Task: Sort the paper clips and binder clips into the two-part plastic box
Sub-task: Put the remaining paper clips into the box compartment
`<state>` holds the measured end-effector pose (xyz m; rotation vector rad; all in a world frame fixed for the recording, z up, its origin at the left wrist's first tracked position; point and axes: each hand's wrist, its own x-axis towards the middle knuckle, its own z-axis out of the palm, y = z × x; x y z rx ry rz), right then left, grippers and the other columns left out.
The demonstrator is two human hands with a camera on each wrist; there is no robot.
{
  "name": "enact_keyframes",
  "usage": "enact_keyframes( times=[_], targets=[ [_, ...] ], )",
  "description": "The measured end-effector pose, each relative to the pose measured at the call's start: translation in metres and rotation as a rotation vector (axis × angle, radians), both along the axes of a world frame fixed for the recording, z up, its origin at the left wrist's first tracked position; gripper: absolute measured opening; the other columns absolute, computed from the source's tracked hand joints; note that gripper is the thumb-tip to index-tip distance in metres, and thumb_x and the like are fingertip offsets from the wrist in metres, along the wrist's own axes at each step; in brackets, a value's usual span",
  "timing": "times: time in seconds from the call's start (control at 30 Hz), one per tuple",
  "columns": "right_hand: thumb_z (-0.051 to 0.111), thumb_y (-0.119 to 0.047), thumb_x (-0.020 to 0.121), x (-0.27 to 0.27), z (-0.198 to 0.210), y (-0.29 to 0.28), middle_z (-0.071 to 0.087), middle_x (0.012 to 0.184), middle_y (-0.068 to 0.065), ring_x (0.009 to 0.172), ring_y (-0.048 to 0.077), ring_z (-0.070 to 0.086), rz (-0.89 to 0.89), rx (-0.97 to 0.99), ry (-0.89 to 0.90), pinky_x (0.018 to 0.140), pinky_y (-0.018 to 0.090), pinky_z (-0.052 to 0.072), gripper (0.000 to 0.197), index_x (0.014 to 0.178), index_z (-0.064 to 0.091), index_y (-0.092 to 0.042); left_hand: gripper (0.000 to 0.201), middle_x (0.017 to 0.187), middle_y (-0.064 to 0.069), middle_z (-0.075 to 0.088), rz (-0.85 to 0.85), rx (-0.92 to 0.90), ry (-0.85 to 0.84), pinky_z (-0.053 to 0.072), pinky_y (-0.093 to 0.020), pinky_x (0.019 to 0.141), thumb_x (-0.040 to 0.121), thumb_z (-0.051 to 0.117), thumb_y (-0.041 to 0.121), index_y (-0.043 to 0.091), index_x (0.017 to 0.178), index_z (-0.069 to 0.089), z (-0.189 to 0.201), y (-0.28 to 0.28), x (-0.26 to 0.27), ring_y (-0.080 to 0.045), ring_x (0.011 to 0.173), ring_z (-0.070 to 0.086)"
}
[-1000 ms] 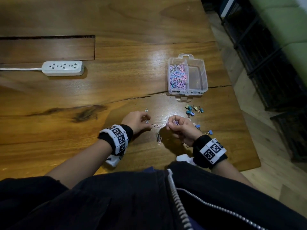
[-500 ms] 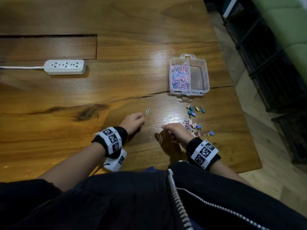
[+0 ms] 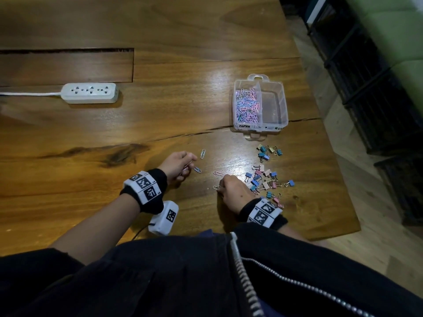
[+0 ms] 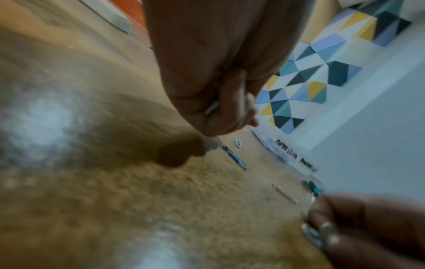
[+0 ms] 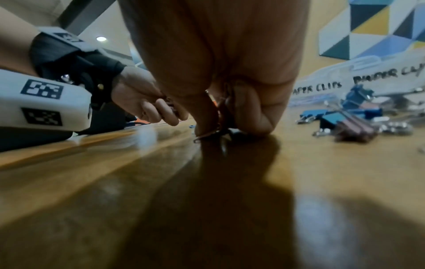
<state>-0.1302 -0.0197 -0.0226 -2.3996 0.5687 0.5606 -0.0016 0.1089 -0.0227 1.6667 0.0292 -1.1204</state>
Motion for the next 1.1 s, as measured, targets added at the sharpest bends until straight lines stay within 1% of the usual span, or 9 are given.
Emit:
enact_keyframes(
  times=[0.1, 0.2, 0.4, 0.57, 0.63, 0.73, 0.83, 0.97, 1.1],
  targets=[
    [0.045, -0.015, 0.092, 0.001, -0.001, 0.000, 0.047, 0.115, 0.012, 0.097, 0.019, 0.049, 0.075, -0.016, 0.007, 0.085, 0.029, 0.039, 0.023, 0.112, 0.048, -0.004, 0.031, 0.070, 0.003, 0.051, -0.206, 0.266, -0.413, 0.035, -0.020, 0.053, 0.097, 0.037, 0.030, 0.017, 0.074, 0.052, -0.001, -0.003, -0.004, -0.015, 0.065, 0.047],
    [0.045, -0.012, 0.092, 0.000, -0.002, -0.001, 0.043, 0.117, 0.012, 0.097, 0.020, 0.048, 0.096, 0.005, -0.035, 0.087, 0.028, 0.040, 0.023, 0.112, 0.046, -0.002, 0.025, 0.094, -0.005, 0.063, -0.454, 0.463, -0.705, 0.041, -0.028, 0.072, 0.088, 0.054, 0.037, 0.013, 0.091, 0.060, -0.006, -0.005, -0.001, -0.019, 0.085, 0.053],
    [0.046, -0.010, 0.091, 0.002, -0.001, -0.009, 0.052, 0.102, 0.007, 0.089, 0.014, 0.047, 0.016, 0.121, -0.070, 0.078, 0.021, 0.042, 0.007, 0.096, 0.049, -0.008, 0.028, 0.111, -0.003, 0.060, -0.768, 0.617, -0.912, 0.044, -0.030, 0.078, 0.084, 0.059, 0.039, 0.020, 0.104, 0.060, -0.005, -0.009, 0.001, -0.021, 0.102, 0.055],
    [0.049, -0.003, 0.088, 0.009, 0.014, -0.028, 0.051, 0.075, -0.002, 0.065, 0.007, 0.050, -0.426, 0.698, -0.166, 0.064, 0.022, 0.044, 0.020, 0.072, 0.045, -0.015, 0.020, 0.094, -0.004, 0.054, -0.916, 0.609, -0.836, 0.044, -0.030, 0.076, 0.094, 0.043, 0.034, 0.016, 0.090, 0.051, -0.004, -0.006, 0.001, -0.019, 0.087, 0.052],
    [0.045, 0.004, 0.087, 0.012, 0.020, -0.036, 0.050, 0.070, -0.001, 0.055, 0.007, 0.050, -0.536, 0.967, -0.174, 0.050, 0.016, 0.042, 0.021, 0.078, 0.049, -0.014, 0.019, 0.078, -0.002, 0.049, -0.747, 0.480, -0.653, 0.042, -0.023, 0.065, 0.094, 0.042, 0.025, 0.016, 0.078, 0.048, -0.001, -0.006, 0.000, -0.014, 0.074, 0.050],
    [0.036, 0.009, 0.088, 0.019, 0.026, -0.043, 0.048, 0.062, -0.002, 0.045, 0.003, 0.045, -0.638, 1.196, -0.153, 0.039, 0.012, 0.035, 0.029, 0.090, 0.056, -0.012, 0.029, 0.051, -0.004, 0.037, -0.072, -0.001, -0.025, 0.022, -0.012, 0.031, 0.088, 0.033, 0.003, 0.013, 0.060, 0.035, 0.006, -0.007, 0.000, -0.005, 0.031, 0.035],
    [0.033, 0.003, 0.082, 0.022, 0.026, -0.044, 0.047, 0.053, -0.001, 0.040, 0.005, 0.039, -0.732, 1.428, -0.100, 0.035, 0.013, 0.028, 0.025, 0.082, 0.056, -0.008, 0.024, 0.042, 0.002, 0.046, 0.228, -0.317, 0.313, 0.013, -0.008, 0.028, 0.078, 0.024, -0.001, 0.014, 0.062, 0.034, 0.012, -0.009, 0.009, -0.004, 0.026, 0.028],
    [0.038, -0.021, 0.087, 0.027, 0.019, -0.044, 0.046, 0.050, -0.004, 0.038, 0.007, 0.036, -0.733, 1.385, -0.054, 0.032, 0.016, 0.025, 0.026, 0.065, 0.048, -0.013, 0.022, 0.046, 0.004, 0.044, 0.224, -0.121, 0.135, 0.018, -0.010, 0.029, 0.084, 0.041, 0.009, 0.015, 0.062, 0.040, 0.012, -0.026, 0.015, -0.005, 0.029, 0.031],
    [0.048, -0.035, 0.090, 0.033, 0.019, -0.036, 0.042, 0.053, -0.006, 0.045, 0.009, 0.037, -0.569, 0.737, -0.049, 0.042, 0.019, 0.029, 0.035, 0.060, 0.046, -0.017, 0.023, 0.069, 0.000, 0.054, -0.109, 0.441, -0.514, 0.043, -0.027, 0.060, 0.082, 0.064, 0.030, 0.016, 0.068, 0.052, 0.003, -0.041, 0.011, -0.013, 0.063, 0.051]
  ],
)
